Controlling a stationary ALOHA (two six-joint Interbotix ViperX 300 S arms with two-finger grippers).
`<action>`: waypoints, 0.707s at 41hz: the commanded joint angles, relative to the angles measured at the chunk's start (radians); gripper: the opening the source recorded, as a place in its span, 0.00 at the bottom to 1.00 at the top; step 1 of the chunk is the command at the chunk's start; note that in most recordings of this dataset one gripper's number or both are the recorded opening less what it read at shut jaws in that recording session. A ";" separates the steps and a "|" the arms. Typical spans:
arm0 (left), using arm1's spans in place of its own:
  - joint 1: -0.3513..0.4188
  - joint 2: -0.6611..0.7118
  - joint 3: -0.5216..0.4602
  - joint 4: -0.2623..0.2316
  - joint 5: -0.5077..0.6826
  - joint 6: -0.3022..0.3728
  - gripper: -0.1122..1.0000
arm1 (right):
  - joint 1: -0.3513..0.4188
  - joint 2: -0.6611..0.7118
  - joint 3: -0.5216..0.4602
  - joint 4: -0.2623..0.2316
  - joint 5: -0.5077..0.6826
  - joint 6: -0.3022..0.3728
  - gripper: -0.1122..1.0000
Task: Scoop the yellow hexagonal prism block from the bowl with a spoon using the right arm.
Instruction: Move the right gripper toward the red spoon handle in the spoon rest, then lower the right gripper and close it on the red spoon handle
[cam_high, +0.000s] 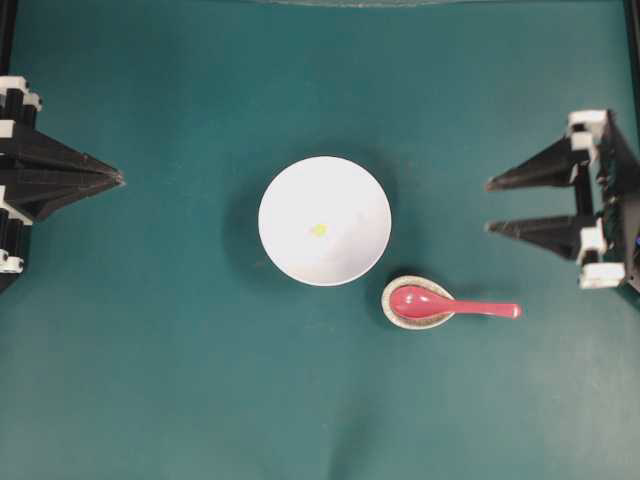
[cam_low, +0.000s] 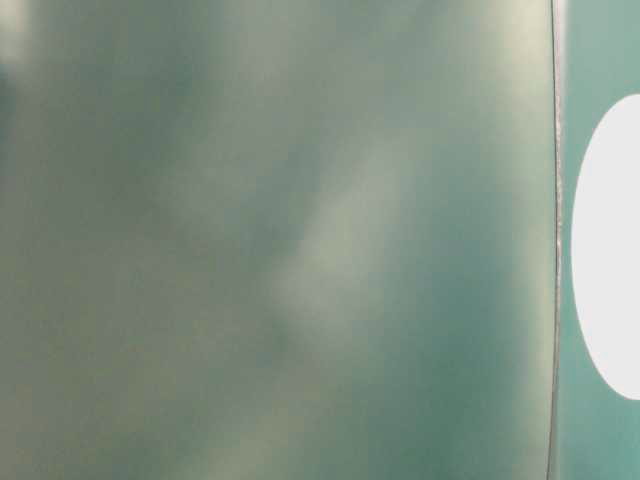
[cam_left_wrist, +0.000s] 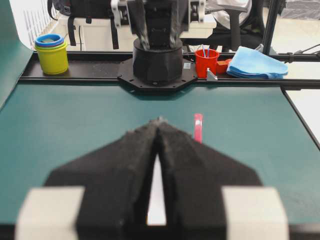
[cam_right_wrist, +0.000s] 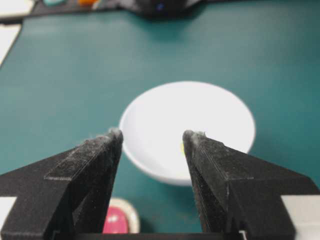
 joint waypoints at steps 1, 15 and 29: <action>0.000 0.005 -0.025 0.003 -0.002 0.000 0.13 | 0.034 0.055 0.008 0.011 -0.074 0.002 0.61; 0.000 0.005 -0.023 0.003 0.011 0.005 0.13 | 0.202 0.307 0.094 0.156 -0.399 0.000 0.61; 0.000 0.008 -0.023 0.003 0.011 0.014 0.13 | 0.416 0.624 0.109 0.350 -0.713 -0.002 0.61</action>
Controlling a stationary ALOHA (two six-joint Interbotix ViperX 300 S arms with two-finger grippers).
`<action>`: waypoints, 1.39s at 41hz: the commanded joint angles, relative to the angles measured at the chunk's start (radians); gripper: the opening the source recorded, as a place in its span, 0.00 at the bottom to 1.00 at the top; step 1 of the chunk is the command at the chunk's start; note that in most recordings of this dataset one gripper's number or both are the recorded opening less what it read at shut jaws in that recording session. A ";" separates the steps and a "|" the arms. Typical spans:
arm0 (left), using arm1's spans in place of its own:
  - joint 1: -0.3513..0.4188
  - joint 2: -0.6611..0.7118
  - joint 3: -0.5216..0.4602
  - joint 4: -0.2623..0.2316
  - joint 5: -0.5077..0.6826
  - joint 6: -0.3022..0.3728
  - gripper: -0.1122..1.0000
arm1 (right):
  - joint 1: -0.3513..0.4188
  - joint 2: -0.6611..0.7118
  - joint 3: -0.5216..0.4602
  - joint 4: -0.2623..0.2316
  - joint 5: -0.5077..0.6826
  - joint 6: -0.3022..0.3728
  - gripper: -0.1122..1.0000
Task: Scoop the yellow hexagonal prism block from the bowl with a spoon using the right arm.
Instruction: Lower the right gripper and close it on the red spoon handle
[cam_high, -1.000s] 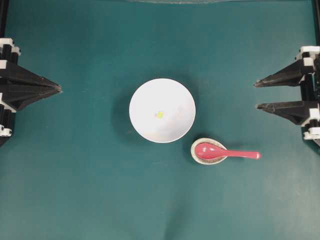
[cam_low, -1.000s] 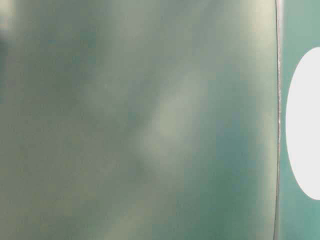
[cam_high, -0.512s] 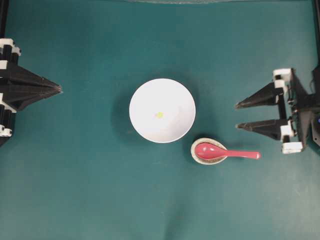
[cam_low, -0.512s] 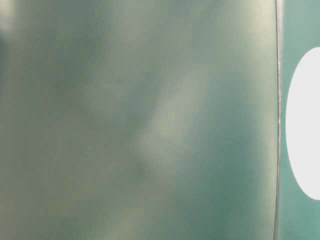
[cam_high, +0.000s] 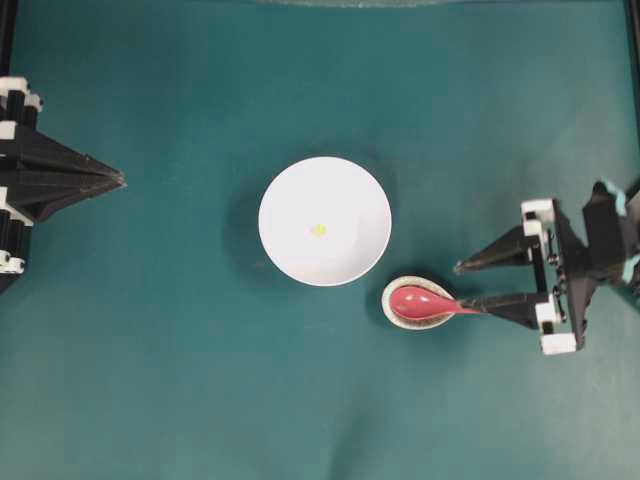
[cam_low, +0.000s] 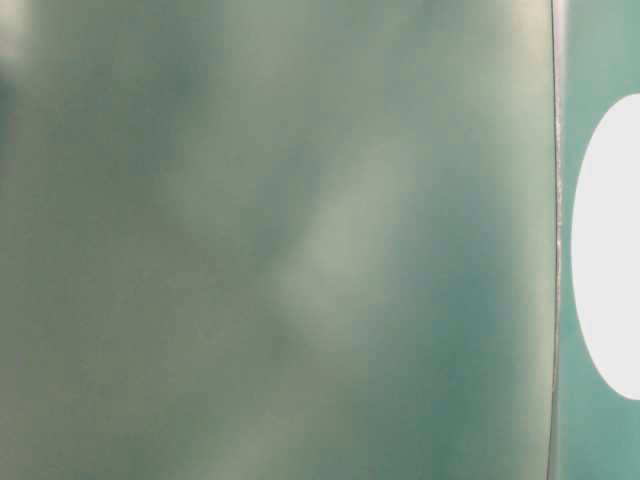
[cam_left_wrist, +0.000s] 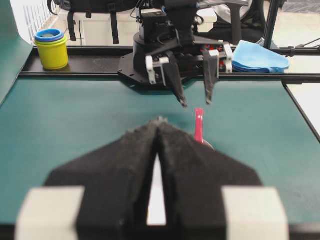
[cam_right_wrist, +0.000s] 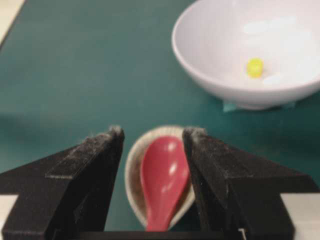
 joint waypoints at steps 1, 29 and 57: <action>0.000 0.008 -0.023 0.002 -0.003 0.005 0.13 | 0.052 0.069 -0.012 0.043 -0.071 0.000 0.61; 0.000 0.008 -0.023 0.002 -0.003 0.006 0.14 | 0.210 0.357 -0.021 0.241 -0.235 -0.002 0.61; 0.000 0.008 -0.021 0.003 -0.003 0.006 0.14 | 0.212 0.359 -0.020 0.252 -0.172 0.000 0.60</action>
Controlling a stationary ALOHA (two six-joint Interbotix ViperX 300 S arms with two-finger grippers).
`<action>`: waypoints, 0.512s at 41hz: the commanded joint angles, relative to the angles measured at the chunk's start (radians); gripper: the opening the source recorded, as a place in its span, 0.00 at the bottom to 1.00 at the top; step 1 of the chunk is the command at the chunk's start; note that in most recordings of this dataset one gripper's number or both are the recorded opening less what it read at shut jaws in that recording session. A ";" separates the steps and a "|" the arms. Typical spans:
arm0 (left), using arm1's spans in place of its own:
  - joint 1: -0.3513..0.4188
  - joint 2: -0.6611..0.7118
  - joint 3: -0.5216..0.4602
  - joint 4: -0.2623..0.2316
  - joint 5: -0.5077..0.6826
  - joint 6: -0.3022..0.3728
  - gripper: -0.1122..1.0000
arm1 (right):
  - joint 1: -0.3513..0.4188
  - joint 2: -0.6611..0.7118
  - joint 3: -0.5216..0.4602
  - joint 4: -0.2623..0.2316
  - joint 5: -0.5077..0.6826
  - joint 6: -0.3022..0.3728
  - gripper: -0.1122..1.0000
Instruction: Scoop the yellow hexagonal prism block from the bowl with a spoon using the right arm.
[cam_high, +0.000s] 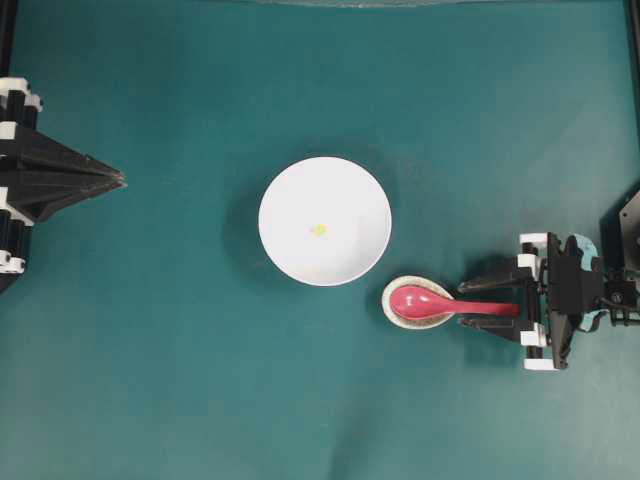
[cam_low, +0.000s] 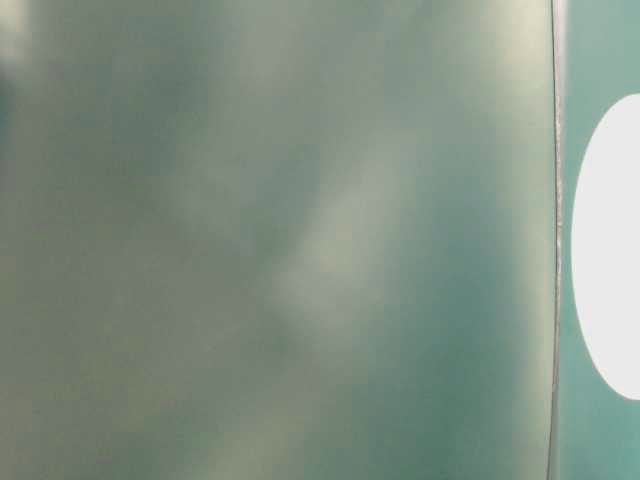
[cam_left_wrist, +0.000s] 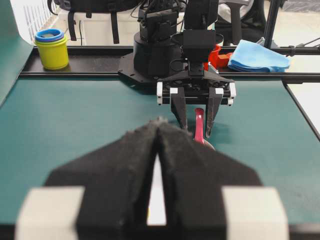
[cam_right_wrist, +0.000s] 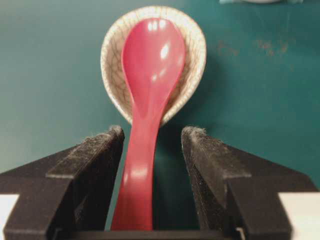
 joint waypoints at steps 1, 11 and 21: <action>0.000 0.008 -0.021 0.003 -0.005 0.002 0.13 | 0.006 -0.011 -0.006 0.003 -0.002 0.000 0.60; 0.000 0.008 -0.021 0.002 -0.005 0.002 0.14 | 0.006 -0.009 -0.011 0.003 -0.003 -0.002 0.60; 0.000 0.008 -0.021 0.003 -0.005 0.002 0.14 | 0.006 -0.011 -0.012 0.003 -0.005 -0.002 0.57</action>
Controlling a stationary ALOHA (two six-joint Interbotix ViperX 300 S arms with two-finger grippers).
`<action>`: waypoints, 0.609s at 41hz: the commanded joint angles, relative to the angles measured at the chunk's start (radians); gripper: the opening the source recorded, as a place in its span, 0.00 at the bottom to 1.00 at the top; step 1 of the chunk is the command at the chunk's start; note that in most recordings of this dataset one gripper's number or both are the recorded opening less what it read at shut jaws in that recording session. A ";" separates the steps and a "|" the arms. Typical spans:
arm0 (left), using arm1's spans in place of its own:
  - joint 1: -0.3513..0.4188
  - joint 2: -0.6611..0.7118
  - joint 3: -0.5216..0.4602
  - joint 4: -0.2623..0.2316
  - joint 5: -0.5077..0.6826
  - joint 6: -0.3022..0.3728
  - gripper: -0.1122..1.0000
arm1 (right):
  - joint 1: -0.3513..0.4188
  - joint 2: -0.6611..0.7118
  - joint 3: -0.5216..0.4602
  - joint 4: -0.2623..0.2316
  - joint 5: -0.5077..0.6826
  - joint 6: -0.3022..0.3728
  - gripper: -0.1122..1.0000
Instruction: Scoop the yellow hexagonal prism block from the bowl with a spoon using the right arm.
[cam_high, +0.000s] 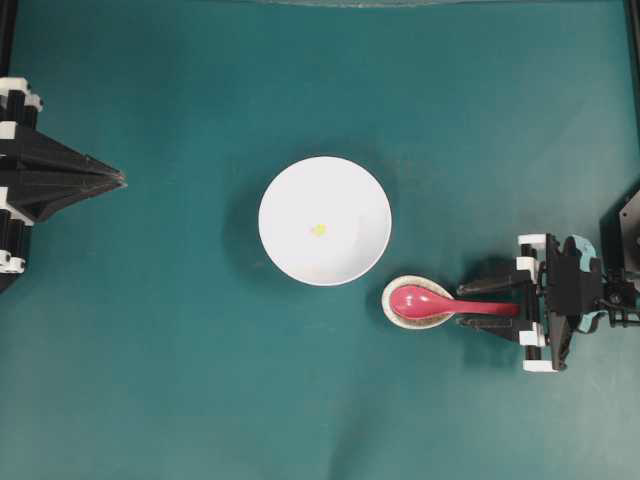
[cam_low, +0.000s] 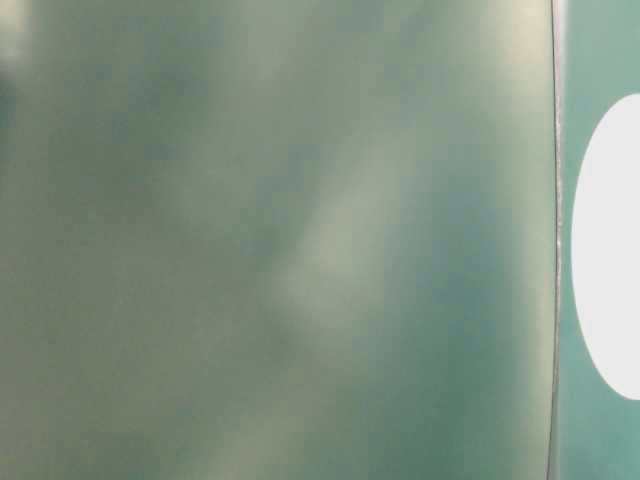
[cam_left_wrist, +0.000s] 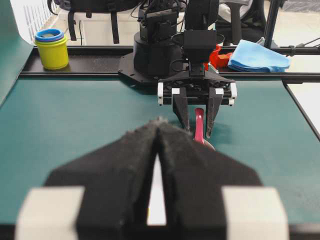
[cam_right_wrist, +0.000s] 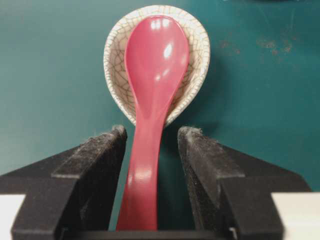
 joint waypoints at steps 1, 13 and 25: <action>0.000 0.009 -0.021 0.003 -0.005 0.002 0.14 | 0.003 -0.011 -0.006 0.003 -0.006 -0.002 0.56; 0.000 0.009 -0.021 0.003 -0.005 0.000 0.14 | 0.005 -0.011 -0.006 0.003 -0.003 -0.002 0.48; 0.000 0.009 -0.021 0.003 -0.005 0.000 0.14 | 0.005 -0.011 -0.006 0.002 -0.002 0.000 0.35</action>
